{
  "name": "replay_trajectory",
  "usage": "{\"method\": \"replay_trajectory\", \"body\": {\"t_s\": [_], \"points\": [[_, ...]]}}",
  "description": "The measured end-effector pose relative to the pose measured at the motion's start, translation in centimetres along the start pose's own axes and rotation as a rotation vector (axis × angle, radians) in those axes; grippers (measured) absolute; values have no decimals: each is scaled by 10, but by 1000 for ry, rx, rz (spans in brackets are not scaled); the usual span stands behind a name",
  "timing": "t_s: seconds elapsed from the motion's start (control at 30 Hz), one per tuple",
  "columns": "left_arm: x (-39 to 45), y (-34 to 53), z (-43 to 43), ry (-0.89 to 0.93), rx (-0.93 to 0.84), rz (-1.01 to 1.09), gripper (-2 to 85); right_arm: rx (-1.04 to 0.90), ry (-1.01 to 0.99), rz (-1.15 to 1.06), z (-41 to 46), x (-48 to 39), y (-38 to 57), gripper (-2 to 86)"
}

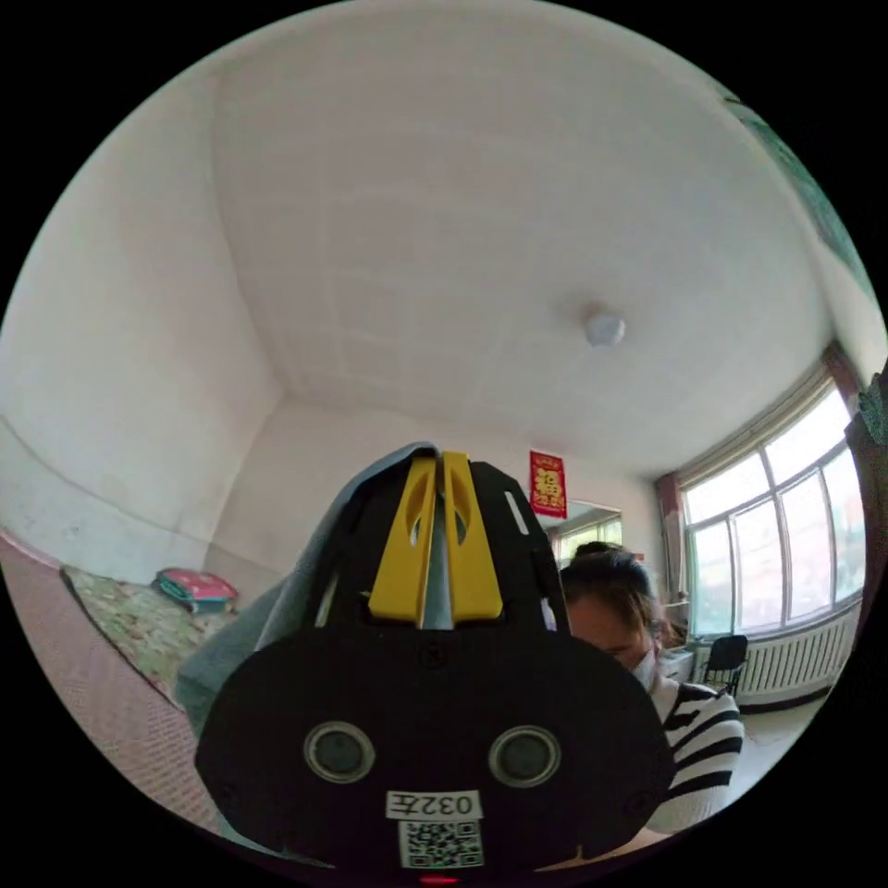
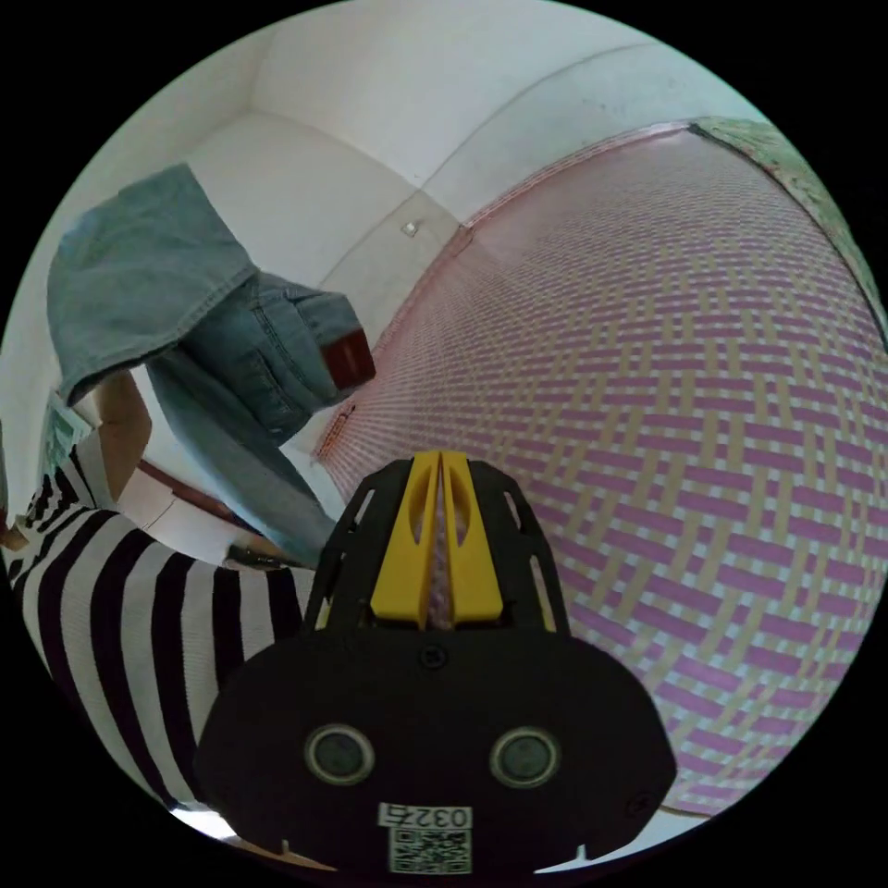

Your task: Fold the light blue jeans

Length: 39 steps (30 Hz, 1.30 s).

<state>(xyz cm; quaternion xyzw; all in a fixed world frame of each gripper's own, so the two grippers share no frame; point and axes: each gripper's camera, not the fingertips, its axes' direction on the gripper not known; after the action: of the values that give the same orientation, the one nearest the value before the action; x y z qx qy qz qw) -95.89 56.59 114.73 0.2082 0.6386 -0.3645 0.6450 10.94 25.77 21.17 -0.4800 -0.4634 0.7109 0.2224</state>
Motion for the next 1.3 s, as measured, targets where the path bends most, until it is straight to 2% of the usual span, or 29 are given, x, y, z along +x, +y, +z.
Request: {"method": "replay_trajectory", "body": {"t_s": [0.1,0.17,0.2,0.27,0.33,0.4,0.43,0.47,0.5,0.53,0.57,0.67,0.73,0.83,1.0,1.1,1.23,1.3], "points": [[-71,15,51,-214,-178,-160,0,63,69,124,-38,23,6,-10],[-144,61,84,-350,-486,-370,29,124,143,282,-69,48,20,-10],[-162,79,89,-345,-557,-444,41,140,158,321,-78,54,25,-10],[-214,167,94,-288,-842,-754,106,195,194,457,-109,74,48,-10],[-223,224,76,-260,-964,-890,97,213,205,525,-130,82,66,-10],[-218,253,30,-232,-834,-1023,75,219,224,551,-146,81,81,-9],[-212,260,-11,-238,-672,-1117,66,210,233,545,-153,77,89,-8],[-202,261,-57,-308,-523,-1179,64,185,233,527,-156,70,95,-7],[-194,260,-80,-362,-466,-1198,63,168,228,518,-156,67,97,-5],[-176,254,-122,-491,-397,-1225,64,133,205,490,-153,59,101,-1],[-156,248,-159,-629,-368,-1253,65,96,164,453,-146,49,103,6],[-109,230,-226,-884,-397,-1315,79,-77,64,385,-112,22,102,56],[-85,218,-253,-967,-381,-1338,84,-172,37,362,-88,5,103,80],[-66,202,-276,-947,-305,-1380,89,-307,-35,368,-52,-18,105,123],[-75,173,-267,-896,-429,-1384,92,-395,-37,352,-28,-56,113,128],[-83,156,-264,-831,-422,-1392,94,-438,21,322,-22,-80,123,109],[-87,140,-267,-743,-362,-1434,96,-515,10,277,-20,-110,139,16],[-88,134,-269,-707,-327,-1440,99,-428,-27,247,-42,-130,140,1]]}}
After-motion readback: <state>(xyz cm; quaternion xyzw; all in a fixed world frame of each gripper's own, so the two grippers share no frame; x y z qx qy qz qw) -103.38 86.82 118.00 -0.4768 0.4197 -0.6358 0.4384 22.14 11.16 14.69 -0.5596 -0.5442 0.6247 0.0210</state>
